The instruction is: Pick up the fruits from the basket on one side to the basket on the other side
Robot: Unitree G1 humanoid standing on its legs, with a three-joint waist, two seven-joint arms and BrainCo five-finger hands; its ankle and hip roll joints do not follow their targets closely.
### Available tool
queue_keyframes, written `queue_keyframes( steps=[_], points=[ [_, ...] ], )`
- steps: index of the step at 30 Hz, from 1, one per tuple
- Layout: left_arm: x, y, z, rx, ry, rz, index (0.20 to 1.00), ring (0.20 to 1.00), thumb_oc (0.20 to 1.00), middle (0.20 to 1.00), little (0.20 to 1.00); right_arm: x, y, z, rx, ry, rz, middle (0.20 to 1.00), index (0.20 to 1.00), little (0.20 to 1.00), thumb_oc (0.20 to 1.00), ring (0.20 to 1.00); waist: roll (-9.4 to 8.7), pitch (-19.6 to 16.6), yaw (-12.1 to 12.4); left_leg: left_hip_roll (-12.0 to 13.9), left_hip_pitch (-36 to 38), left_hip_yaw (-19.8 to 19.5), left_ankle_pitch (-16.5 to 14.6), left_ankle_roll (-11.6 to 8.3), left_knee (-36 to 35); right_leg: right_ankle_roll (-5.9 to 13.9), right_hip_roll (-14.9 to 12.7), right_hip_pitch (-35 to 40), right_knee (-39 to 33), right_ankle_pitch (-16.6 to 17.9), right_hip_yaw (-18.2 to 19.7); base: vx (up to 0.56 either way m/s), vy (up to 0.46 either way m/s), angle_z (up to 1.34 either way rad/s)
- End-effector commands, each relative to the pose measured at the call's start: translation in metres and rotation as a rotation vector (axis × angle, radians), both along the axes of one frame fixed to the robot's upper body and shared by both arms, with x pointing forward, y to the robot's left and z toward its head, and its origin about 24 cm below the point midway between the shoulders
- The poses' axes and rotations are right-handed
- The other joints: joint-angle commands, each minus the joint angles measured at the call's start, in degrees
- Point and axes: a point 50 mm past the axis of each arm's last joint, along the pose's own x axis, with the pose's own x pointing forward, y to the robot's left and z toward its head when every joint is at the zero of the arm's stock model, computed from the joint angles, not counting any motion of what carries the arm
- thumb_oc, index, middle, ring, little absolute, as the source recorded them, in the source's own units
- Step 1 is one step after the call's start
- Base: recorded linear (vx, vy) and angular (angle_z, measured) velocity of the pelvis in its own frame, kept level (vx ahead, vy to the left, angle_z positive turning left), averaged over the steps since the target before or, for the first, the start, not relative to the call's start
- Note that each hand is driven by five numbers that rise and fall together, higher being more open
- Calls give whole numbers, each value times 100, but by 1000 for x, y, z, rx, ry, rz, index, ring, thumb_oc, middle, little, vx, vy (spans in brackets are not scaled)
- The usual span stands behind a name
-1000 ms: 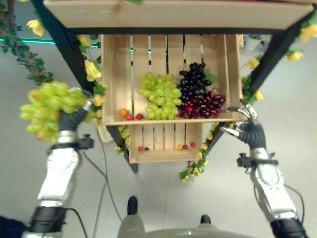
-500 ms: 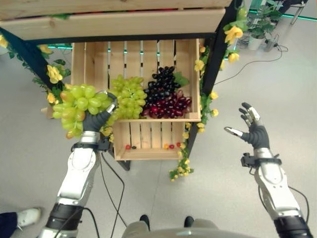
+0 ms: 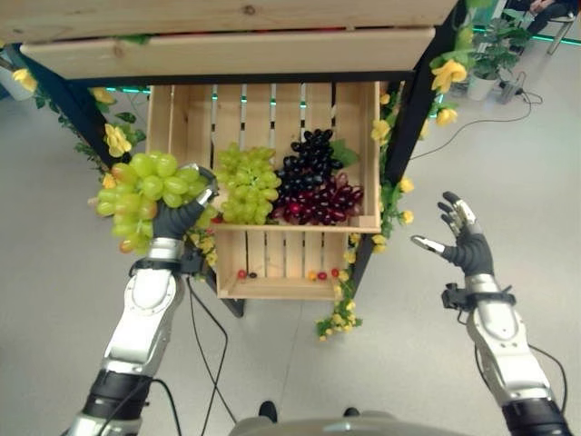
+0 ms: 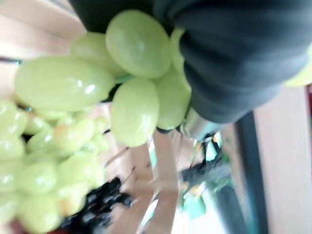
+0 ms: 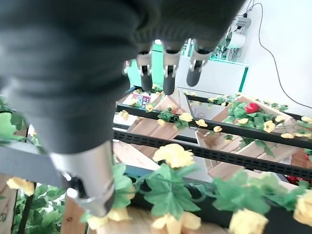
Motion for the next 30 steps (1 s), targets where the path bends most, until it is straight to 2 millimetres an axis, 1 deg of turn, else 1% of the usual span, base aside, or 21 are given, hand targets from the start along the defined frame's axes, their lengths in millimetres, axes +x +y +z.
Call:
queue_keyframes(
  steps=[1,2,4,5,6,7,8,10,12,14,18,19,20,21,22,23,24,26,28,29,30],
  points=[
    [22,15,30,93,-89,46,200,200,200,200,200,6,-2,19,-49,-74,28,1000,1000,1000,1000,1000,-252,-183,-136,93,-124,-18,20,-137,166,450,-129,395,-758,275,15,37,39,-5],
    [26,19,27,119,-59,61,200,200,200,200,200,7,-2,18,-51,-67,31,1000,1000,1000,1000,1000,-247,-191,-163,95,-117,-10,16,-134,153,457,-127,396,-769,279,29,51,54,-6],
    [35,27,29,178,-34,81,200,200,200,200,200,7,-2,19,-50,-65,42,1000,1000,1000,1000,1000,-251,-200,-207,104,-97,25,6,-134,126,482,-134,387,-785,296,55,35,29,-7],
    [35,27,30,178,-36,80,200,200,200,200,200,7,-2,20,-49,-65,41,1000,1000,1000,1000,1000,-255,-196,-201,104,-97,26,6,-134,125,483,-134,386,-784,296,56,39,35,-12],
    [45,36,33,286,5,101,200,200,200,200,200,7,-3,20,-48,-62,51,1000,1000,1000,1000,1000,-247,-209,-271,101,-77,50,-10,-130,94,513,-140,363,-810,329,88,26,28,-18],
    [46,35,33,287,4,100,200,200,200,200,200,7,-3,20,-46,-63,50,1000,1000,1000,1000,1000,-255,-204,-260,101,-75,52,-10,-129,92,513,-140,363,-811,330,90,49,52,-19],
    [54,41,45,433,2,121,200,200,200,200,200,6,-3,20,-52,-64,58,1000,1000,1000,1000,1000,-259,-204,-305,97,-67,100,-16,-127,44,551,-147,337,-848,363,117,21,32,-16],
    [58,44,53,522,-1,131,200,200,200,200,200,4,-5,21,-58,-68,61,1000,1000,1000,1000,1000,-262,-194,-348,88,-71,139,-23,-119,15,585,-157,298,-874,399,162,9,37,-13],
    [62,44,55,546,-1,135,200,200,200,200,200,3,-5,22,-60,-71,65,1000,1000,1000,1000,1000,-271,-179,-354,86,-88,161,-25,-118,10,602,-163,255,-889,423,193,-7,25,-15],
    [69,46,59,622,29,139,200,200,200,200,200,1,-5,24,-69,-80,72,1000,1000,1000,1000,1000,-267,-132,-420,84,-156,221,-43,-114,33,639,-188,145,-929,487,264,-7,34,-17],
    [77,49,63,675,53,143,200,200,200,200,200,1,-6,28,-68,-100,74,1000,1000,1000,1000,1000,-266,-50,-454,90,-267,274,-51,-121,96,659,-200,24,-929,522,321,-21,14,-12],
    [81,52,65,713,75,150,200,200,200,200,200,0,-6,31,-66,-115,80,1000,1000,1000,1000,1000,-253,57,-513,95,-353,307,-47,-129,138,666,-208,-84,-913,552,358,-48,14,-8],
    [81,52,65,714,74,149,200,200,200,200,200,0,-6,31,-65,-116,79,1000,1000,1000,1000,1000,-255,56,-506,96,-362,307,-48,-129,143,666,-208,-92,-909,552,360,-78,17,-10],
    [86,52,70,794,87,146,200,200,200,200,200,0,-6,34,-74,-129,86,1000,1000,1000,1000,1000,-238,153,-572,100,-436,338,-32,-136,147,676,-206,-188,-897,577,387,-33,3,-8],
    [87,51,71,796,85,145,200,200,200,200,200,0,-6,34,-72,-130,84,1000,1000,1000,1000,1000,-246,156,-561,101,-443,338,-32,-135,150,676,-206,-195,-894,578,387,-83,15,-7],
    [91,51,83,904,73,149,200,200,200,200,200,0,-7,37,-82,-145,92,1000,1000,1000,1000,1000,-216,292,-633,97,-545,377,-14,-140,160,698,-210,-337,-888,624,420,-53,13,-3],
    [91,50,84,905,72,148,200,200,200,200,200,0,-7,37,-81,-146,91,1000,1000,1000,1000,1000,-222,294,-623,97,-553,378,-14,-140,164,698,-209,-345,-886,625,421,-116,20,-2],
    [97,52,93,960,80,154,200,200,200,200,200,1,-7,38,-81,-152,97,1000,1000,1000,1000,1000,-187,493,-704,101,-722,446,5,-146,210,730,-222,-590,-854,702,503,-97,21,-8],
    [99,56,97,1041,109,158,200,200,200,200,200,2,-8,39,-85,-151,103,1000,1000,1000,1000,1000,-171,564,-738,119,-802,516,20,-156,229,747,-226,-715,-851,751,555,-34,9,-14],
    [99,56,98,1043,108,157,200,200,200,200,200,2,-8,39,-83,-152,101,1000,1000,1000,1000,1000,-180,564,-725,120,-810,520,19,-156,233,747,-225,-725,-848,751,560,-40,-2,-26],
    [103,56,104,1191,135,166,200,200,200,200,200,3,-7,41,-93,-155,113,1000,1000,1000,1000,1000,-155,644,-780,137,-871,585,29,-164,241,765,-228,-840,-844,797,607,-31,0,-28]
  ],
)
